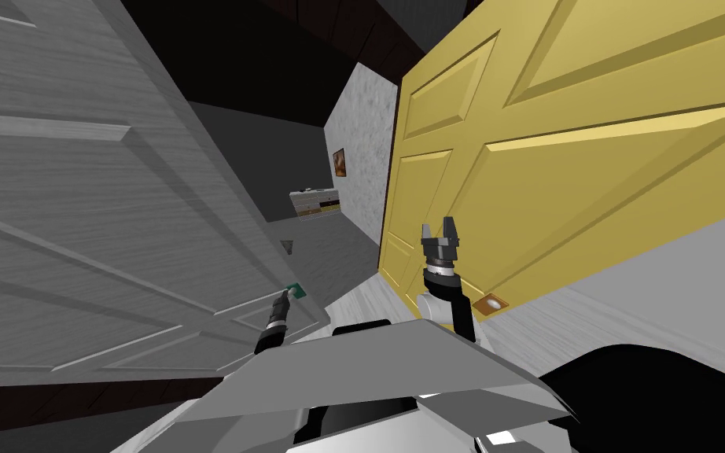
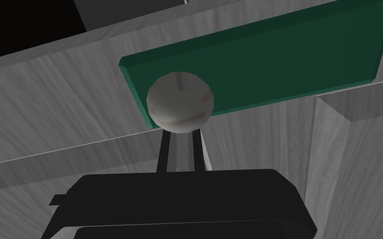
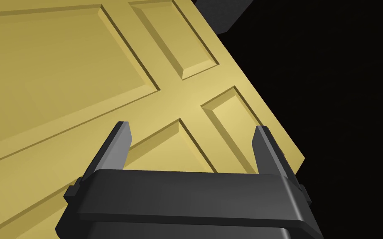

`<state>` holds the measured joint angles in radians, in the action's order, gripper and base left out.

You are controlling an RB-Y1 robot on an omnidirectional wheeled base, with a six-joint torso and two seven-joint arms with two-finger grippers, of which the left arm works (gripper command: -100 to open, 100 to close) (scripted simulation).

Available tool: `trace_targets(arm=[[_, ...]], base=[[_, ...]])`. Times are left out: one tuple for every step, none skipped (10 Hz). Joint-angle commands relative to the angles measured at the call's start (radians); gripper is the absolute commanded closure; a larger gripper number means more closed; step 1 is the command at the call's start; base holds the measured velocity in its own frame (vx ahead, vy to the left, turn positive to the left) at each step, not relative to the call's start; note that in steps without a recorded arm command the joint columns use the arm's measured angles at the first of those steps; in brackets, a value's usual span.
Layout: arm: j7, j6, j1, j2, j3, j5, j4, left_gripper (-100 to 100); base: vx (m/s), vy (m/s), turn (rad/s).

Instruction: Pull the door open

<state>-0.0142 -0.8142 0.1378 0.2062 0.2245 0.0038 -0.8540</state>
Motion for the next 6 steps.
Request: trace_targets(arm=[[0.046, 0.004, -0.005, -0.01, -0.018, 0.007, 0.001, 100], [0.067, 0.006, -0.005, -0.009, -0.021, 0.013, 0.001, 100], [0.088, 0.008, -0.006, -0.008, -0.024, 0.018, 0.001, 100], [0.089, 0.012, -0.003, -0.004, -0.016, 0.024, 0.001, -100], [0.095, 0.014, -0.003, -0.006, -0.018, 0.026, -0.001, -100], [0.108, 0.018, -0.004, -0.012, -0.022, 0.03, -0.005, -100]], base=[[-0.039, 0.016, -0.033], [-0.039, 0.014, -0.051], [-0.041, 0.012, -0.048], [-0.128, 0.002, 0.012], [-0.167, -0.007, 0.016], [-0.19, -0.045, -0.004]])
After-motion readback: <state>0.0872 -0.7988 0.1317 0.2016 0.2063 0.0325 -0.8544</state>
